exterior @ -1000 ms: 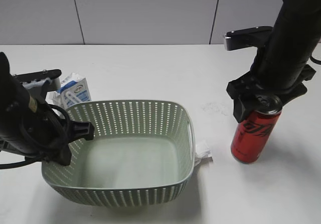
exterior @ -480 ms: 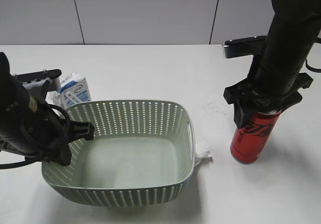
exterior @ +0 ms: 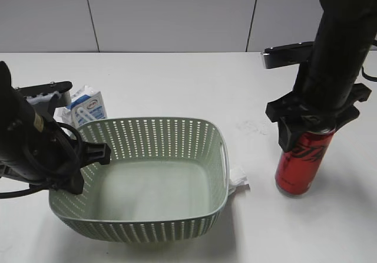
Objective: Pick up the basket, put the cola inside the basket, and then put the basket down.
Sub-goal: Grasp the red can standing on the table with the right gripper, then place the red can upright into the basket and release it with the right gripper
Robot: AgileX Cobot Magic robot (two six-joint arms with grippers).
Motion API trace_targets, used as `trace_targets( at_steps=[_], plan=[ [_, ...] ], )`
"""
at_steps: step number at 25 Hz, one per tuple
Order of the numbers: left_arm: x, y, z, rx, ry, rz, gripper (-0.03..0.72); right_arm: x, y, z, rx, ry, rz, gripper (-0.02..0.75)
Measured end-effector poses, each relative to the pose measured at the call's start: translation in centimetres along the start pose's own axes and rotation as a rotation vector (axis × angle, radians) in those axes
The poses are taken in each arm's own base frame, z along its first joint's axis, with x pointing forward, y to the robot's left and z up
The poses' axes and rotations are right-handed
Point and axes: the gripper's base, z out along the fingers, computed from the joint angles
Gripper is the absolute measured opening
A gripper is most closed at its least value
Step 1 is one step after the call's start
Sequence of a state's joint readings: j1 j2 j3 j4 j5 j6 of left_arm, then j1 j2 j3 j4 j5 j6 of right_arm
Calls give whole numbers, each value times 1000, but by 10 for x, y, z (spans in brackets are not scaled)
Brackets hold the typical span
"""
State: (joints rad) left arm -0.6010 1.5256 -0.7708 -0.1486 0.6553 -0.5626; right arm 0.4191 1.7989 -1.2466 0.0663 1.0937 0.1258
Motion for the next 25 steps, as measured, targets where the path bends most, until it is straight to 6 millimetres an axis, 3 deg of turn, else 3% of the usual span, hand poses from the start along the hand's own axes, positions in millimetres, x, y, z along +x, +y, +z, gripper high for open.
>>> trace_targets(
  at_steps=[5,10,20,25],
  plan=[
    [0,0,0,1,-1,0,4,-7,3,-28,-2,-13,-27,522],
    [-1,0,0,5,-7,0,4,-15,8,-65,-23,-135,-60,522],
    [-2,-1,0,12,-18,-1,4,37,52,-136,-140,-313,-202,522],
    [-2,-2,0,17,-16,-7,4,46,76,-143,-245,-343,-255,522]
  ],
)
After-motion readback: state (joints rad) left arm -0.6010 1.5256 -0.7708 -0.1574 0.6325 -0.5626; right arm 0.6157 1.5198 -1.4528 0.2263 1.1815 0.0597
